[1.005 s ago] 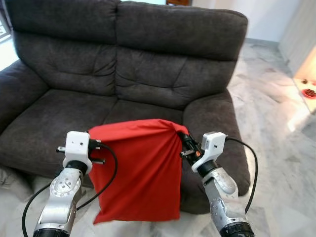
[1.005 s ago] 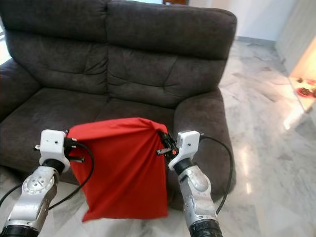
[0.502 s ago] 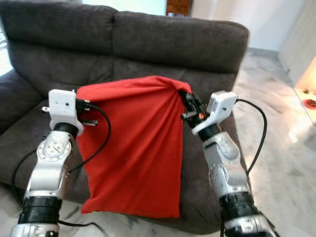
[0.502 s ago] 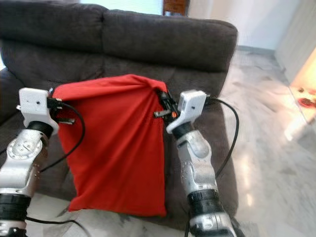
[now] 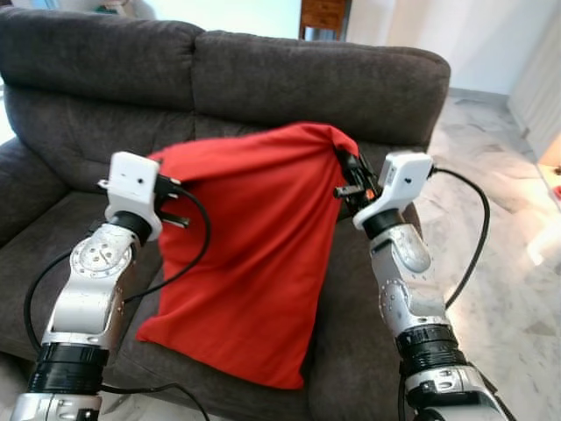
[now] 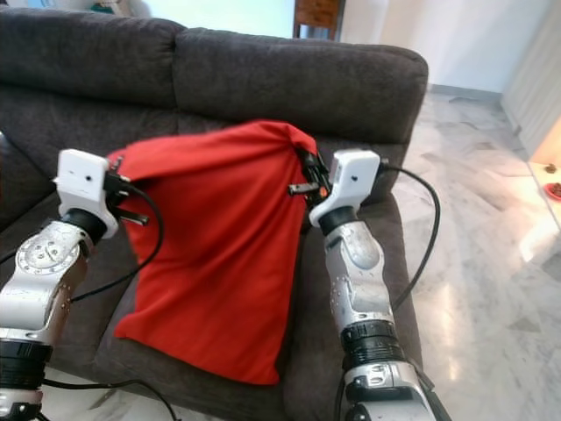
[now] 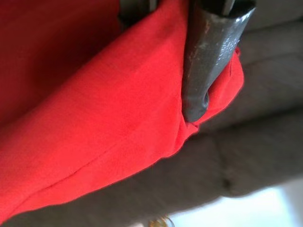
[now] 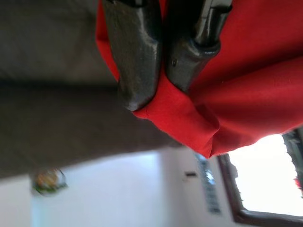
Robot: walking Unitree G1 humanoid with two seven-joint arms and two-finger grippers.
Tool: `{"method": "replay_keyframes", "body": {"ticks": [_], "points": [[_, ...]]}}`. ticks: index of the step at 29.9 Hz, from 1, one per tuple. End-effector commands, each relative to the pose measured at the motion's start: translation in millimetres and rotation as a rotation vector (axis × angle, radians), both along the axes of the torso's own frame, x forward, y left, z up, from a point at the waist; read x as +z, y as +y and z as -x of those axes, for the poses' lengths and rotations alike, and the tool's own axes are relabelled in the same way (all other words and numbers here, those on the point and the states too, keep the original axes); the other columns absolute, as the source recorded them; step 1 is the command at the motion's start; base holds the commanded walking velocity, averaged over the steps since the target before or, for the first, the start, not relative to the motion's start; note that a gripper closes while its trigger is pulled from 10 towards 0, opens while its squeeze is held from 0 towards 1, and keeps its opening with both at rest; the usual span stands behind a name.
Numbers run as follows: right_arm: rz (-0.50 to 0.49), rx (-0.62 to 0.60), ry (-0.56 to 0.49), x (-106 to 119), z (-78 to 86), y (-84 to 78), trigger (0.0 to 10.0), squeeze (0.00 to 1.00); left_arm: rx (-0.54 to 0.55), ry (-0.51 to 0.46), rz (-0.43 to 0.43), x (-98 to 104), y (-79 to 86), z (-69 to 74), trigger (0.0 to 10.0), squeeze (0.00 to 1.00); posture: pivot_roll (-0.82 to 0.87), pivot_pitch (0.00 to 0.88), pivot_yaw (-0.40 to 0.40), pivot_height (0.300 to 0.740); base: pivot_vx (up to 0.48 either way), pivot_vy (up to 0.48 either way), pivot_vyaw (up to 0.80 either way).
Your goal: Move the pillow to the sofa from floor
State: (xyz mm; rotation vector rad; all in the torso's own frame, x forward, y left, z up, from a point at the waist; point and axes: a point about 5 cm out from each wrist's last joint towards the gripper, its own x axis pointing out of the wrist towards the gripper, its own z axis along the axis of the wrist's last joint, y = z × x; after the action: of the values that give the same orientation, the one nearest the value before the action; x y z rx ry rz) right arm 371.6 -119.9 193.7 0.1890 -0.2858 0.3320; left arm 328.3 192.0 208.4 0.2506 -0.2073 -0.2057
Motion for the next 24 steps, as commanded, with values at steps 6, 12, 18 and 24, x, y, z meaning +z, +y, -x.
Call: {"method": "replay_keyframes", "body": {"ticks": [6,12,18,24], "points": [[0.007,-0.011,0.083,-28.1,6.6,-9.8,10.0,0.0,0.013,0.084,0.021,-21.7,3.1,12.4,10.0,0.0,0.11,0.068,0.003,0.74,0.0,0.0,0.0],[0.032,0.009,0.105,-35.6,7.5,-8.2,10.0,0.0,0.02,0.111,0.024,-28.2,1.3,15.6,10.0,0.0,0.11,0.071,-0.001,0.74,0.0,0.0,0.0],[0.038,0.047,0.087,-35.6,10.3,-5.5,10.0,1.0,0.019,0.108,0.044,-27.0,-2.4,15.4,10.0,1.0,0.11,0.073,-0.001,0.74,0.0,0.0,0.0],[0.04,0.075,0.063,-33.5,12.6,-1.9,10.0,1.0,0.012,0.106,0.048,-26.7,-5.2,15.0,10.0,1.0,0.11,0.073,-0.001,0.74,0.0,0.0,0.0]]}}
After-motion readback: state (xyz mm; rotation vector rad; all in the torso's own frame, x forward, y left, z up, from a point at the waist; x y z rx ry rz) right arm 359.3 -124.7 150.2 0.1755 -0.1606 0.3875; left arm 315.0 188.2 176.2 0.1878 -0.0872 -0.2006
